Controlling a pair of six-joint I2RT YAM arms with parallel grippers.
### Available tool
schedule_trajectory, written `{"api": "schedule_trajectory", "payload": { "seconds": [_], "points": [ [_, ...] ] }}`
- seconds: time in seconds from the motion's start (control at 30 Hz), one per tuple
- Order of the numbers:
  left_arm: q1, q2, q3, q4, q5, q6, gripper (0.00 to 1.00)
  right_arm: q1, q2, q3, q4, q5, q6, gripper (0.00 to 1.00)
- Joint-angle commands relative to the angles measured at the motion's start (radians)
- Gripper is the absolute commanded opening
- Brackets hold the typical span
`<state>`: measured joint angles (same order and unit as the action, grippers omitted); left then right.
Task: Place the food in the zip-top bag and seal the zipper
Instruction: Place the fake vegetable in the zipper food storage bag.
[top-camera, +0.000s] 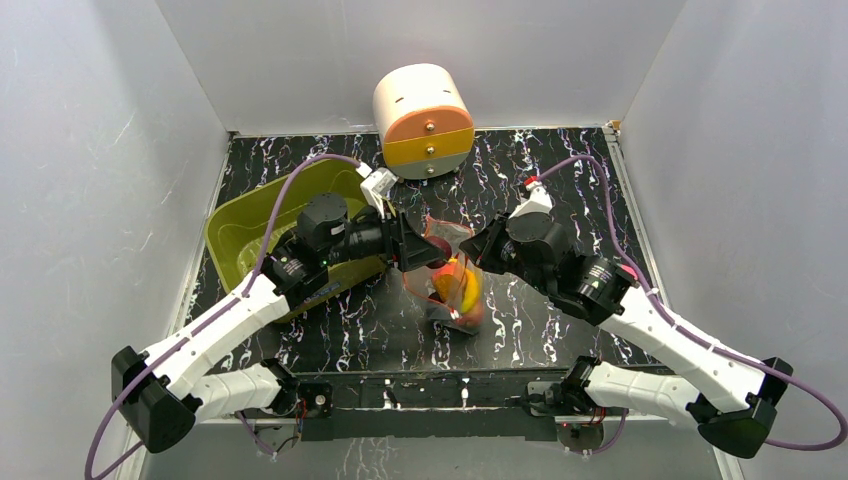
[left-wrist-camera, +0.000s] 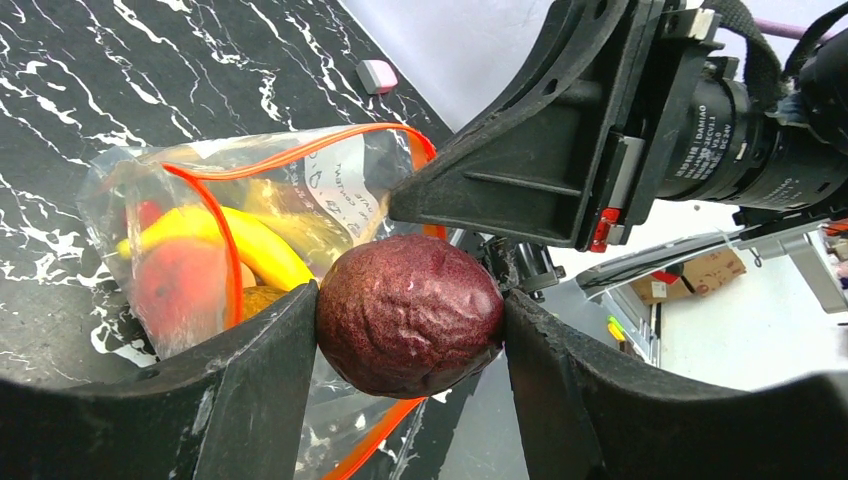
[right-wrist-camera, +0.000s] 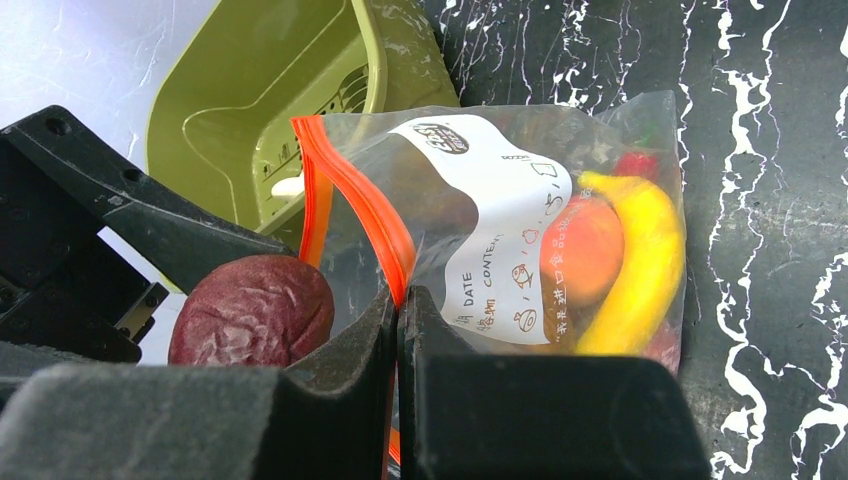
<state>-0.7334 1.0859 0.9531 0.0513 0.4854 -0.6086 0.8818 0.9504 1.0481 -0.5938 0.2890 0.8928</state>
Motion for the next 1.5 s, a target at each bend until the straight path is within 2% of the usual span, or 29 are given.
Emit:
{"api": "schedule_trajectory", "payload": {
  "seconds": [0.0,0.33,0.77,0.97,1.0,1.07,1.3,1.47],
  "points": [
    [-0.012,0.004,0.024,0.002,-0.038,0.039,0.25,0.002,-0.036,0.033,0.075,0.008,0.011,0.0],
    [-0.032,0.026,0.011,-0.031,-0.081,0.077,0.28,0.002,-0.045,0.033,0.075,-0.008,0.012,0.0],
    [-0.047,-0.002,0.007,-0.051,-0.146,0.105,0.59,0.002,-0.056,0.03,0.074,-0.011,0.002,0.0],
    [-0.048,-0.033,0.0,-0.064,-0.186,0.117,0.67,0.002,-0.067,0.012,0.072,-0.017,0.004,0.0],
    [-0.049,-0.038,0.0,-0.067,-0.195,0.12,0.73,0.002,-0.069,0.01,0.073,-0.017,0.004,0.0],
    [-0.049,-0.046,0.0,-0.072,-0.204,0.128,0.97,0.002,-0.074,0.007,0.072,-0.015,0.005,0.0],
    [-0.049,-0.059,0.021,-0.105,-0.227,0.161,0.98,0.003,-0.082,0.012,0.058,-0.003,0.005,0.0],
    [-0.049,-0.053,0.091,-0.249,-0.348,0.159,0.98,0.002,-0.089,0.007,0.046,0.003,-0.001,0.0]
  ]
}}
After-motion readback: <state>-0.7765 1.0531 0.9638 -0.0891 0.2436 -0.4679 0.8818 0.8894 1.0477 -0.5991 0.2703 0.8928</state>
